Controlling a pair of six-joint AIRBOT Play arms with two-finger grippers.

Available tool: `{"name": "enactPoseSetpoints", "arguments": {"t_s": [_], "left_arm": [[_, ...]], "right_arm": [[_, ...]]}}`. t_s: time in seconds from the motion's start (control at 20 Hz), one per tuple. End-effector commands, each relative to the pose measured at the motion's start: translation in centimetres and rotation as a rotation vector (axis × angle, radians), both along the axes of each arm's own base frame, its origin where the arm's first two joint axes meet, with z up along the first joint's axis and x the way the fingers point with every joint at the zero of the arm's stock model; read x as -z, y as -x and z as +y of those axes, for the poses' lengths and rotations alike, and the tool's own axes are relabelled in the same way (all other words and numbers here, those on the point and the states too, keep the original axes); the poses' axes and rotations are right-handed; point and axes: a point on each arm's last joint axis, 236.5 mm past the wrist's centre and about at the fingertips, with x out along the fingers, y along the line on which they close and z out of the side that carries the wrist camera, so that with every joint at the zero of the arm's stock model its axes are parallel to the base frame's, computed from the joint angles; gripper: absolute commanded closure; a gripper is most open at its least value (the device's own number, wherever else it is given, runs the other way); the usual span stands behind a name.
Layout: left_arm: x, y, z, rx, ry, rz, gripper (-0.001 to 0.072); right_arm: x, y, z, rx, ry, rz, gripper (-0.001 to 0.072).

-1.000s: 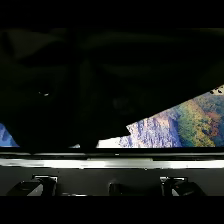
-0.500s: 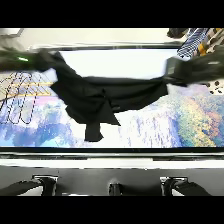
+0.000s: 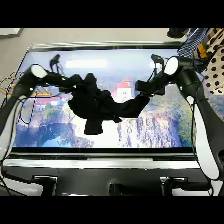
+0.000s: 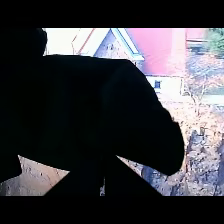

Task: Fold the clothes and pants, and hang the long-sleeved shirts on hangers.

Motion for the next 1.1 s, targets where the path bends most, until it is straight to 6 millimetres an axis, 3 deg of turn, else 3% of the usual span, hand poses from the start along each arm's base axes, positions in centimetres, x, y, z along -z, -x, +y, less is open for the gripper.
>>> {"name": "enactPoseSetpoints", "arguments": {"t_s": [0.0, 0.1, 0.15, 0.25, 0.4, 0.55, 0.85, 1.0, 1.05], "left_arm": [[-1.5, 1.8, 6.6, 0.0, -0.041, 0.004, 0.0024], [-0.7, 5.0, 10.3, -0.054, -0.038, 0.029, 0.0024], [0.5, 7.1, 11.0, -0.081, -0.004, 0.053, 0.0024], [3.4, 11.4, 9.4, -0.082, 0.105, 0.113, 0.0025], [7.3, 16.3, 4.1, -0.033, 0.274, 0.205, 0.0025], [10.3, 18.1, 0.9, -0.018, 0.257, 0.242, 0.0025], [13.2, 19.1, -4.5, 0.035, 0.253, 0.294, 0.0026], [14.1, 19.9, -6.0, 0.046, 0.251, 0.325, 0.0054], [14.1, 19.9, -6.1, 0.047, 0.25, 0.326, 0.0226]], "right_arm": [[1.5, 0.2, 0.0, -0.01, 0.011, 0.035, 0.0689], [1.8, 1.0, -0.1, -0.019, 0.019, 0.07, 0.0689], [1.8, 1.2, -0.2, -0.021, 0.021, 0.079, 0.0689], [1.8, 1.2, -0.2, -0.022, 0.021, 0.08, 0.0689], [1.8, 1.2, -0.1, -0.02, 0.019, 0.078, 0.0689], [1.8, 1.3, -0.1, -0.021, 0.018, 0.081, 0.0689], [1.8, 1.2, -0.1, -0.016, 0.016, 0.079, 0.0689], [1.8, 1.2, -0.1, -0.017, 0.016, 0.079, 0.0689], [1.8, 1.1, -0.1, -0.016, 0.015, 0.077, 0.0689]]}}
